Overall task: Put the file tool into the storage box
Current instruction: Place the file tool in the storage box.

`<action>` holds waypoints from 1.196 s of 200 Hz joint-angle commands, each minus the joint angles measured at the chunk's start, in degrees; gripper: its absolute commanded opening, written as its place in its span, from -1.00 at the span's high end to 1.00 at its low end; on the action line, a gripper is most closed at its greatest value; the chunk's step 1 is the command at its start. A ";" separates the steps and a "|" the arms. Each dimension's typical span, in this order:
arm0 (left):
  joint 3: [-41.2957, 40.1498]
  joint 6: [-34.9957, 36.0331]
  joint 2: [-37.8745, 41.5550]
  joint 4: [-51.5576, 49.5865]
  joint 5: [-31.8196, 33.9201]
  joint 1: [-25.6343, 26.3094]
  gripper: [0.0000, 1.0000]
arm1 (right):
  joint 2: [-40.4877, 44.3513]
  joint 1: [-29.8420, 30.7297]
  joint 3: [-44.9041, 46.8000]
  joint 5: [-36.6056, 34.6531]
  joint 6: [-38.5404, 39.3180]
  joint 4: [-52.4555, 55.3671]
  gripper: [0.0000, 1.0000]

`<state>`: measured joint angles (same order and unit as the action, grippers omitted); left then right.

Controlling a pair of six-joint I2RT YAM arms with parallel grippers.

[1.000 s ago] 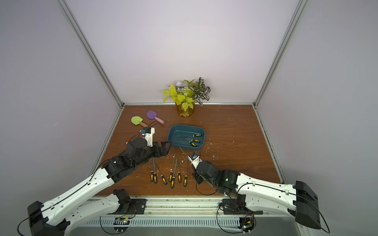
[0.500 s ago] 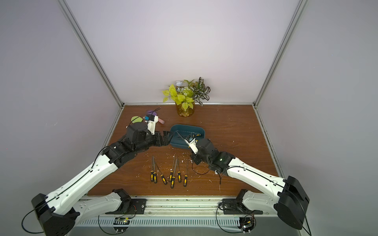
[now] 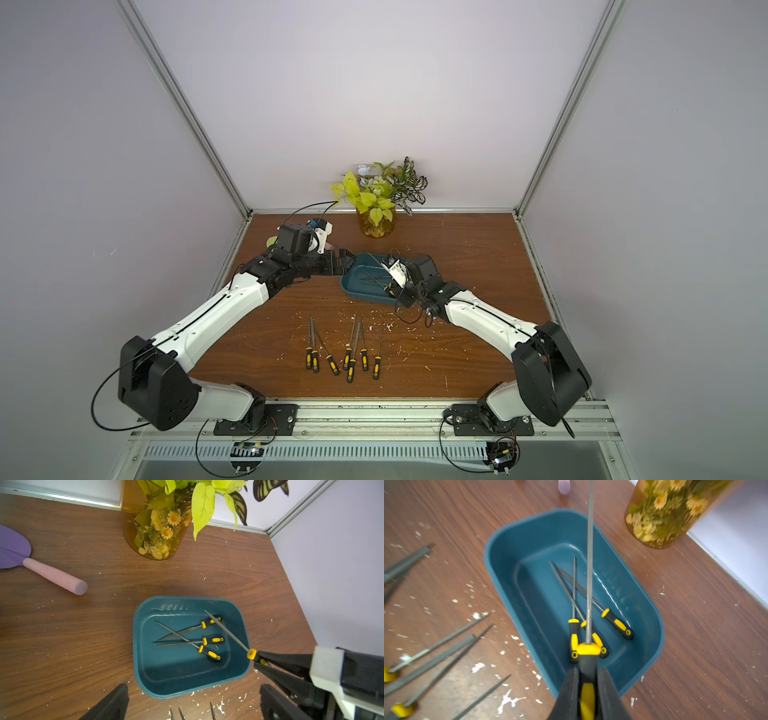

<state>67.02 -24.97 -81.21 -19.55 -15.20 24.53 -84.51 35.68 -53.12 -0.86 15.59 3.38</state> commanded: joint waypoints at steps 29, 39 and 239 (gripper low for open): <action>-3.83 3.53 -1.84 5.92 -0.64 -0.98 -1.00 | -6.52 -2.11 -5.11 4.76 8.40 -2.60 0.90; -4.73 3.54 -1.98 6.77 -0.83 -1.19 -1.00 | -8.24 -2.12 -6.25 4.66 9.37 -2.25 0.90; -9.19 0.68 -0.88 11.99 -7.24 -6.87 -1.00 | -24.04 -2.15 -17.13 -8.32 18.26 -3.47 0.28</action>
<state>58.52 -24.03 -82.87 -8.73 -21.71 18.15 -108.36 33.47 -68.51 -7.20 33.76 2.07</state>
